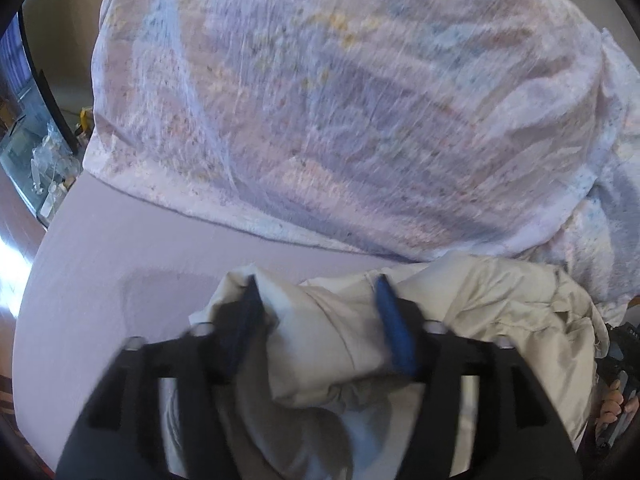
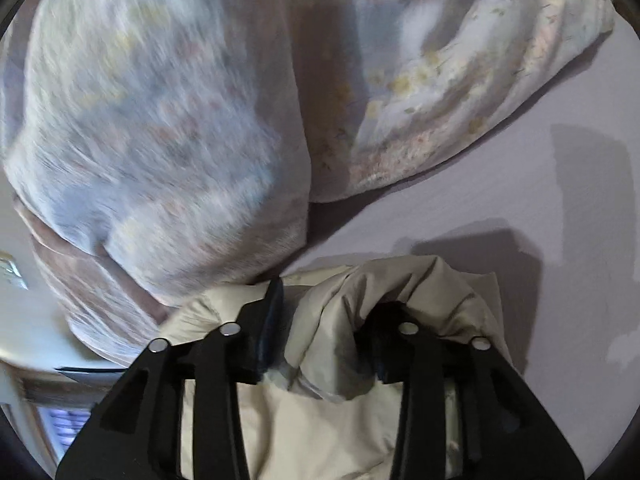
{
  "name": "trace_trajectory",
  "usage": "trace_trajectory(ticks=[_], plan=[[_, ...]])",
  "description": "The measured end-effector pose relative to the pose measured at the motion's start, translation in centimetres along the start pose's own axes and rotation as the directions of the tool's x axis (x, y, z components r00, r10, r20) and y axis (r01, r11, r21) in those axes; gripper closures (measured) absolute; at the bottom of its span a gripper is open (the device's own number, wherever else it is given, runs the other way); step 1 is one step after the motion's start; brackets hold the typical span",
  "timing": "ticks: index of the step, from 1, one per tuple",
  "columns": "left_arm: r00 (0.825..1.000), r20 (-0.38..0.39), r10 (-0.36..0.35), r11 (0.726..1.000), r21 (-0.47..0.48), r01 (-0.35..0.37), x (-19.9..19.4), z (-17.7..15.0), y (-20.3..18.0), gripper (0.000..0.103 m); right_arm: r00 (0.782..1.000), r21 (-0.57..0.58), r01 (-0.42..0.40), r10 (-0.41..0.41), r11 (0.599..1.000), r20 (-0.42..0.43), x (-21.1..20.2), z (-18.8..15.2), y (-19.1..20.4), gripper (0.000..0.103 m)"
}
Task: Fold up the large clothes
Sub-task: 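Fold the hem toward the collar and open both grippers, then pinch and smooth the folded edge with the right gripper, then release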
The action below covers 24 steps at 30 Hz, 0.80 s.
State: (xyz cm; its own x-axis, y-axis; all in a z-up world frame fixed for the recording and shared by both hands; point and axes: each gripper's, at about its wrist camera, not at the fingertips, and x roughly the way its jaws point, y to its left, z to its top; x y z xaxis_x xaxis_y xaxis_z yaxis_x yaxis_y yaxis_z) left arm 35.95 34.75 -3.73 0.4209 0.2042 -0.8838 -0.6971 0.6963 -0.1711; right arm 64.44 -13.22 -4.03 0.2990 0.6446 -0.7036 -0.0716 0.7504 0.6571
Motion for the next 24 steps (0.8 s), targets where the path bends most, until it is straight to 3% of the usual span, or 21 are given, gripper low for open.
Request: trace_trajectory(ticks=[2,8,12,17,24], plan=[[0.999,0.040,0.030,0.999,0.023,-0.031,-1.3,0.4,-0.2,0.012,1.000,-0.023,-0.006,0.006,1.000,0.019,-1.3,-0.3,0.3,0.050],[0.995,0.091,0.029,0.997,0.072,-0.036,-3.6,0.7,-0.9,0.009,0.988,-0.169,0.056,-0.031,0.984,0.150,-4.9,-1.6,2.2,0.026],[0.994,0.112,-0.002,0.997,0.083,-0.007,-4.6,-0.3,-2.3,0.009,0.992,-0.286,0.069,-0.035,0.956,0.125,-5.1,-3.6,4.4,0.026],[0.994,0.094,-0.050,0.992,0.123,0.038,-5.2,-2.0,-4.2,0.009,0.996,-0.458,0.084,-0.087,0.885,0.015,-1.9,-8.0,8.2,0.027],[0.996,0.070,-0.047,0.980,0.198,0.032,-4.5,-4.0,-6.7,0.009,0.984,-0.547,0.118,-0.170,0.829,-0.045,2.1,-11.2,10.9,0.034]])
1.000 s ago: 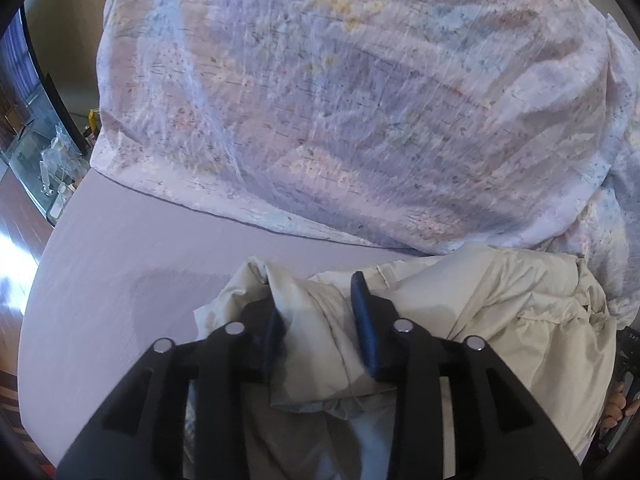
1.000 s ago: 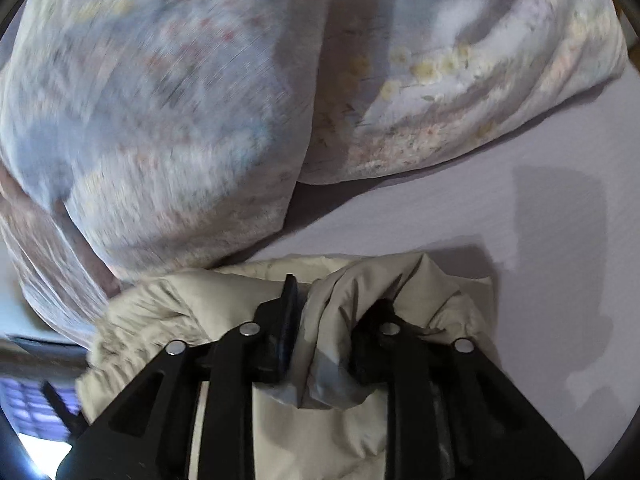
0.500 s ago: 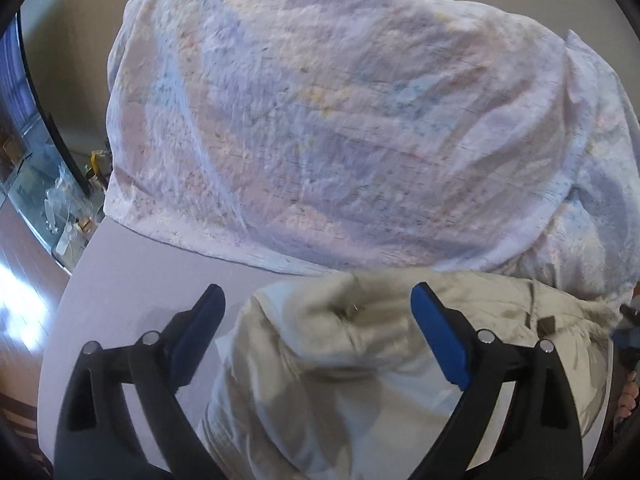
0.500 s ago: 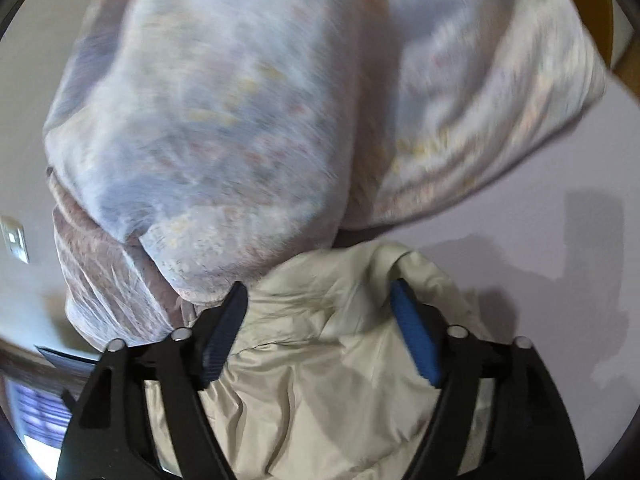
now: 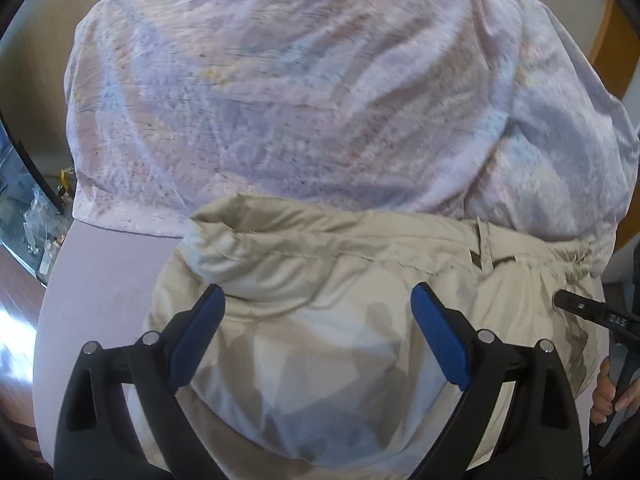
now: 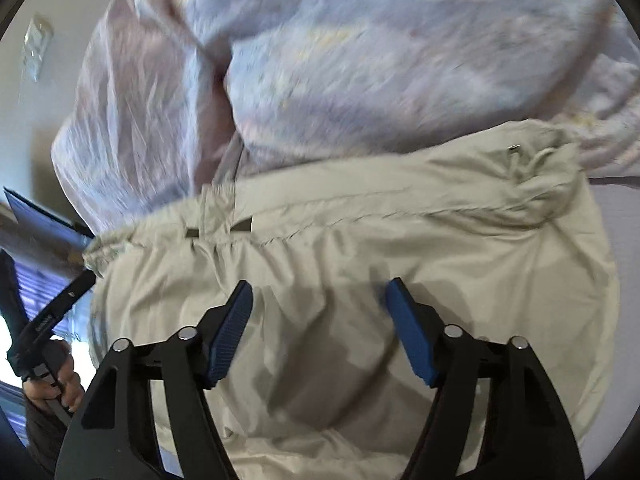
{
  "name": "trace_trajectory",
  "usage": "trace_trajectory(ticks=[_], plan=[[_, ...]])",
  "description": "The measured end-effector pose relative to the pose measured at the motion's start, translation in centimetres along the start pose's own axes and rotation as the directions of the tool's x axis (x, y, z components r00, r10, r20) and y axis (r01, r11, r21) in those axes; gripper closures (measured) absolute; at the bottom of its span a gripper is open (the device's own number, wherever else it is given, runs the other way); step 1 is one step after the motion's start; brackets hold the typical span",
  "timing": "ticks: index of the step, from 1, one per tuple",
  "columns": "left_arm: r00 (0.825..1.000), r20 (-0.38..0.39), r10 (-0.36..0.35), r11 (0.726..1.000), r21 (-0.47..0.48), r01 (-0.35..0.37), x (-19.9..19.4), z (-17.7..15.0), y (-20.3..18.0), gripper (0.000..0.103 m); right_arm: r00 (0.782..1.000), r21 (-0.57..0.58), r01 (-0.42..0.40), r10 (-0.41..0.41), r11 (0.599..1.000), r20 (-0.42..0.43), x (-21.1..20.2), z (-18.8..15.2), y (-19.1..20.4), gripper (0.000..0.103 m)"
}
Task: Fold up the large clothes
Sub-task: 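Pinch and smooth the folded edge with the right gripper, then release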
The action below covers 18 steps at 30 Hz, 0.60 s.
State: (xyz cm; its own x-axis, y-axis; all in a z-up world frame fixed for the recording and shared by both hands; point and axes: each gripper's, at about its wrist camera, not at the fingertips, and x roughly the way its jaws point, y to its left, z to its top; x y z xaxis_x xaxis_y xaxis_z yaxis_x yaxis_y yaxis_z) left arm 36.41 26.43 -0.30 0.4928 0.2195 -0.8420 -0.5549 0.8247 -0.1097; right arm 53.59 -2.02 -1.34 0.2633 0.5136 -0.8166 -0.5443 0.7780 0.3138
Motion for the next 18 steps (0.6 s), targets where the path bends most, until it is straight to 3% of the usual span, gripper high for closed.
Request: trace_trajectory(ticks=[3,10,18], plan=[[1.000,-0.009,0.002,1.000,0.009,-0.002,0.4,-0.4,-0.4,0.009,0.999,-0.017,0.037,-0.037,0.999,-0.015,1.0,-0.2,0.6,0.043],[0.999,-0.032,0.006,1.000,0.017,-0.005,1.3,-0.7,-0.8,0.009,0.999,-0.012,0.038,-0.038,0.999,0.002,1.7,0.9,0.8,0.088],[1.000,-0.023,0.008,0.999,0.035,-0.008,1.3,-0.4,-1.1,0.009,0.993,-0.004,0.073,-0.072,0.997,0.089,1.1,4.3,1.3,0.097]])
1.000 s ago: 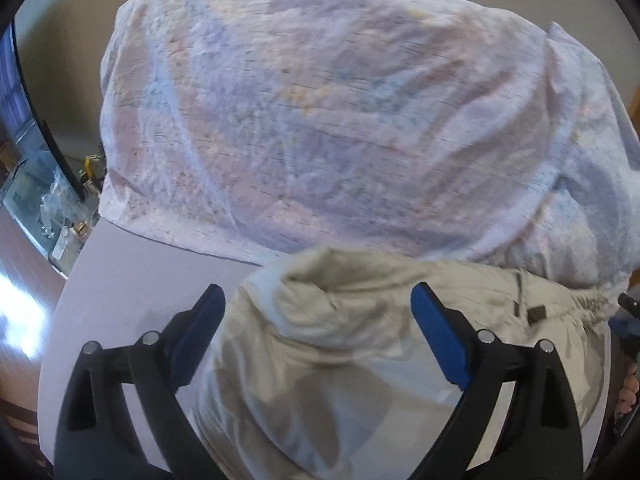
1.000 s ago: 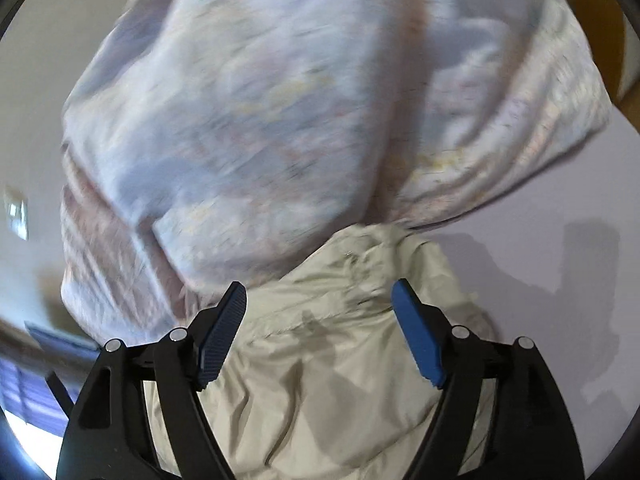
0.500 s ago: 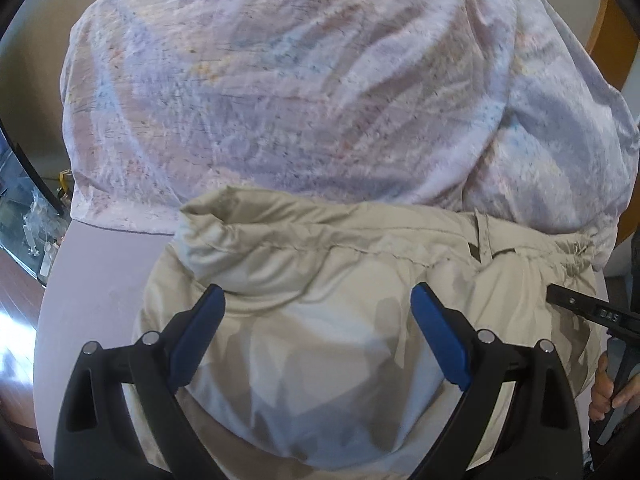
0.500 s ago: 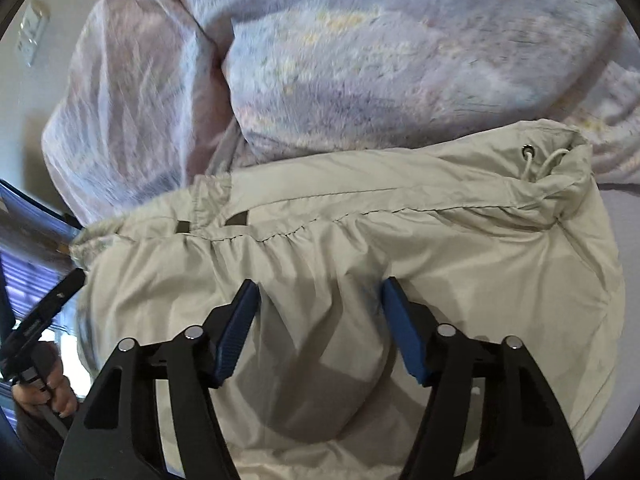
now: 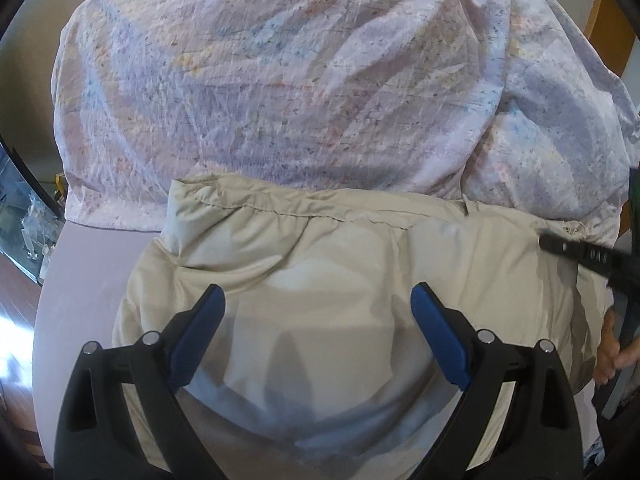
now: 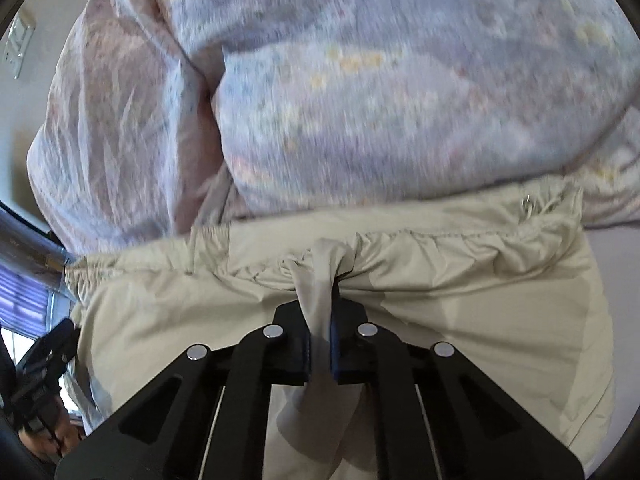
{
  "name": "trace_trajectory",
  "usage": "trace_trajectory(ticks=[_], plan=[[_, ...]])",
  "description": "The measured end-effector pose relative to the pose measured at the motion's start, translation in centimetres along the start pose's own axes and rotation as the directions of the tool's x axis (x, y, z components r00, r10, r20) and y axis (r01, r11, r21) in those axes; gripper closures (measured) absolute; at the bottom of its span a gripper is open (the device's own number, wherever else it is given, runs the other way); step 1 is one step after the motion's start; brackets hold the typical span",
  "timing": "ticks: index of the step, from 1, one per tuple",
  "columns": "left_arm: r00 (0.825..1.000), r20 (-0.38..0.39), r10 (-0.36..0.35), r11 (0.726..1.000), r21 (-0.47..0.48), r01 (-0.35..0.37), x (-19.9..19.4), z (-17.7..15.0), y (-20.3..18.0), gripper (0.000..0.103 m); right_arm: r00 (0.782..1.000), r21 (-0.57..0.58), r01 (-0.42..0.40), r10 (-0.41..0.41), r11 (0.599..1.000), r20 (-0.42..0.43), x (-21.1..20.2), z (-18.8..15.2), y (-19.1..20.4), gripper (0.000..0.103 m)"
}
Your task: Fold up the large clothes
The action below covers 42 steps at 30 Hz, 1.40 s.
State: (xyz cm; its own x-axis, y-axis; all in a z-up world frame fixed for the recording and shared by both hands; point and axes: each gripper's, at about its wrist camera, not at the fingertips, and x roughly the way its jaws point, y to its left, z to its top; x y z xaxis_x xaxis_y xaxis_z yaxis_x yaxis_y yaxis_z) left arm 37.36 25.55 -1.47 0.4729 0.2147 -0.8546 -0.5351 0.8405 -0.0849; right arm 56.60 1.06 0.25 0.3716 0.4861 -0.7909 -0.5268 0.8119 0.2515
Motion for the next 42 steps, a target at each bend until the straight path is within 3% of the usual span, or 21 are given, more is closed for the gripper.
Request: trace_trajectory(ticks=[4,9,12,15,17,20,26,32,42], plan=[[1.000,0.005,-0.001,1.000,-0.003,0.001,0.0,0.1,0.1,0.009,0.999,0.027,0.017,-0.018,0.999,0.028,0.6,1.0,-0.1,0.099],[1.000,0.009,-0.003,1.000,-0.011,0.004,0.0,0.2,0.2,0.009,0.996,0.028,0.083,-0.083,0.996,-0.024,3.2,0.5,-0.7,0.099],[1.000,0.013,-0.001,1.000,-0.007,0.002,-0.2,0.1,0.2,0.009,0.996,0.013,0.081,-0.081,0.997,-0.023,2.9,0.4,-0.7,0.097],[1.000,0.010,0.003,1.000,-0.004,-0.003,-0.1,-0.3,0.3,0.009,0.998,-0.008,0.063,-0.064,0.998,-0.012,1.5,0.0,-0.7,0.079],[1.000,0.001,0.009,1.000,-0.008,-0.008,0.2,-0.8,0.6,0.009,1.000,0.006,0.024,-0.024,1.000,0.017,-0.2,-0.7,-1.4,0.053],[1.000,0.001,0.016,1.000,-0.012,-0.016,0.5,-1.3,0.9,0.009,0.997,0.018,0.000,-0.001,1.000,0.082,-2.9,-2.0,-2.7,0.043],[0.998,0.014,0.061,0.998,-0.011,-0.061,1.7,-1.8,1.2,0.008,0.993,0.067,0.015,-0.023,0.998,0.120,-5.0,-4.5,-6.2,0.043],[0.993,0.020,0.112,0.994,-0.008,-0.112,3.4,-1.9,1.2,0.006,0.993,0.060,0.089,-0.094,0.994,0.070,-2.3,-5.7,-6.0,0.043],[0.985,0.049,0.166,0.986,-0.022,-0.165,6.9,-1.3,1.7,0.002,0.974,0.014,0.205,-0.205,0.979,0.095,1.3,-5.9,-4.4,0.040]])
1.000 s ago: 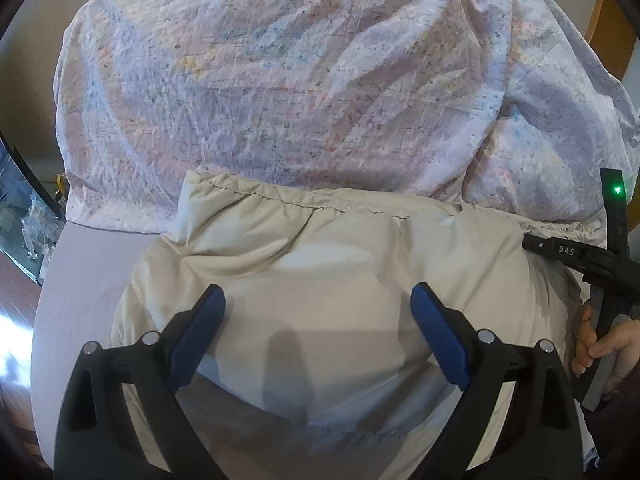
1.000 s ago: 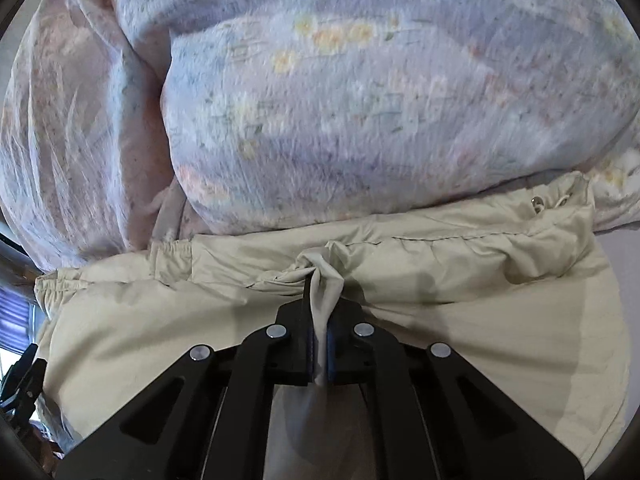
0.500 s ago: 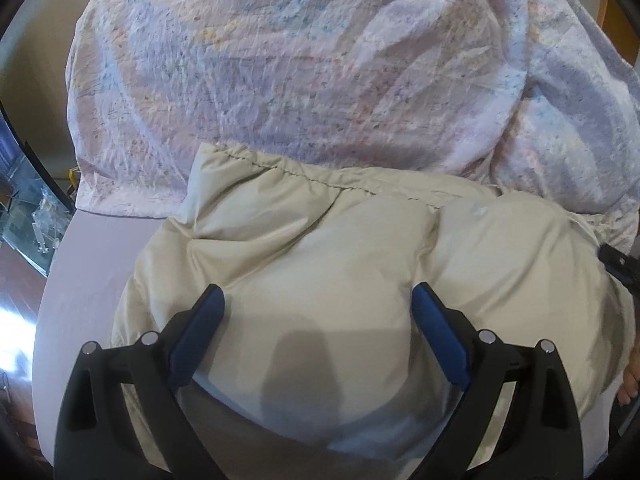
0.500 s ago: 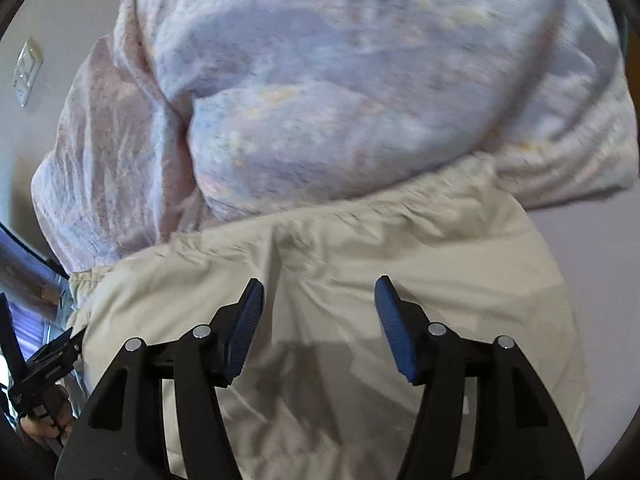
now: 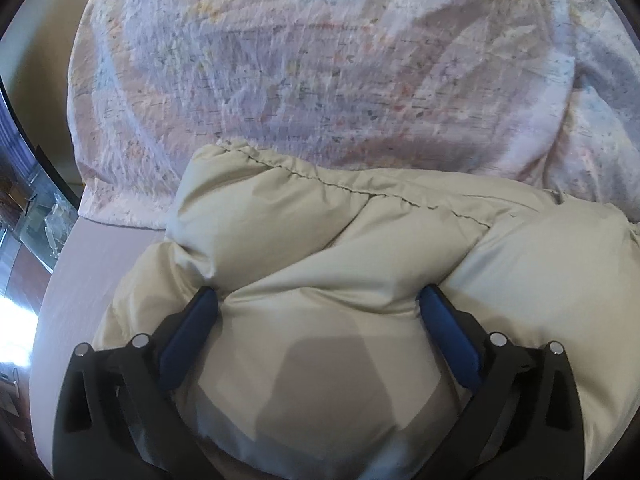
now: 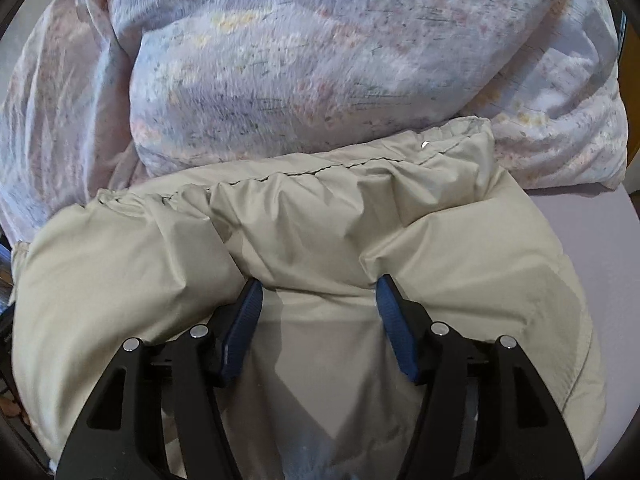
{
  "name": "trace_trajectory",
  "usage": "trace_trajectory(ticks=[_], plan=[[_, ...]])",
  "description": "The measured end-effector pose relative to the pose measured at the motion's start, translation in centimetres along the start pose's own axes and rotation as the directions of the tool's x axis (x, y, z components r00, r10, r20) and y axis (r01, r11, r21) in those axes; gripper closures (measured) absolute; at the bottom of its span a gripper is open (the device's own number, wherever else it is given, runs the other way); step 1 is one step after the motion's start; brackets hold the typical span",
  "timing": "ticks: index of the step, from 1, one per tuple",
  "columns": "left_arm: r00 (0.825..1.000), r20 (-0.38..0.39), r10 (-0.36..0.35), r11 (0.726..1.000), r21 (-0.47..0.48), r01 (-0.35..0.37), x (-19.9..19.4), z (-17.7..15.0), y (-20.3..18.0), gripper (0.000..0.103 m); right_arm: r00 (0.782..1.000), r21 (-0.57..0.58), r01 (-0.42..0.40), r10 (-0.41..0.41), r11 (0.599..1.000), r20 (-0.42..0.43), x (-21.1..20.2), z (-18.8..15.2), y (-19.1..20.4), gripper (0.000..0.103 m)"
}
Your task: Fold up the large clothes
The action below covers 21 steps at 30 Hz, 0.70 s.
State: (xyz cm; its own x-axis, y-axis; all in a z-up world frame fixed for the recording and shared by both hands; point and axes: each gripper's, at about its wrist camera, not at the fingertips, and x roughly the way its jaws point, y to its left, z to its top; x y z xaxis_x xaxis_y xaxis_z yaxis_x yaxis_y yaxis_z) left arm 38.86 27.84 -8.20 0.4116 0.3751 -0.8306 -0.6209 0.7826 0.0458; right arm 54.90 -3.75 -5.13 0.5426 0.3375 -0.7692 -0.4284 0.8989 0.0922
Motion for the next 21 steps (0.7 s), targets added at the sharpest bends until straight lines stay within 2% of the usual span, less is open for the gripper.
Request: trace_trajectory(ticks=[12,17,19,21], plan=[[0.998,0.030,-0.050,0.998,-0.035,0.051,2.9,0.3,0.5,0.002,0.995,-0.026,0.052,-0.050,0.998,0.087,2.6,-0.9,2.7,0.033],[0.996,0.070,-0.052,0.997,-0.050,0.056,2.8,-0.1,0.7,0.002,0.986,-0.038,0.071,-0.064,0.997,0.152,3.4,-1.9,4.0,0.031],[0.995,0.086,-0.049,0.997,-0.055,0.054,2.8,-0.5,1.1,0.002,0.984,-0.038,0.075,-0.068,0.996,0.164,4.0,-3.7,3.9,0.031],[0.995,0.094,-0.046,0.997,-0.058,0.052,2.7,-0.9,1.2,0.002,0.983,-0.042,0.077,-0.069,0.996,0.167,4.0,-4.0,3.9,0.030]])
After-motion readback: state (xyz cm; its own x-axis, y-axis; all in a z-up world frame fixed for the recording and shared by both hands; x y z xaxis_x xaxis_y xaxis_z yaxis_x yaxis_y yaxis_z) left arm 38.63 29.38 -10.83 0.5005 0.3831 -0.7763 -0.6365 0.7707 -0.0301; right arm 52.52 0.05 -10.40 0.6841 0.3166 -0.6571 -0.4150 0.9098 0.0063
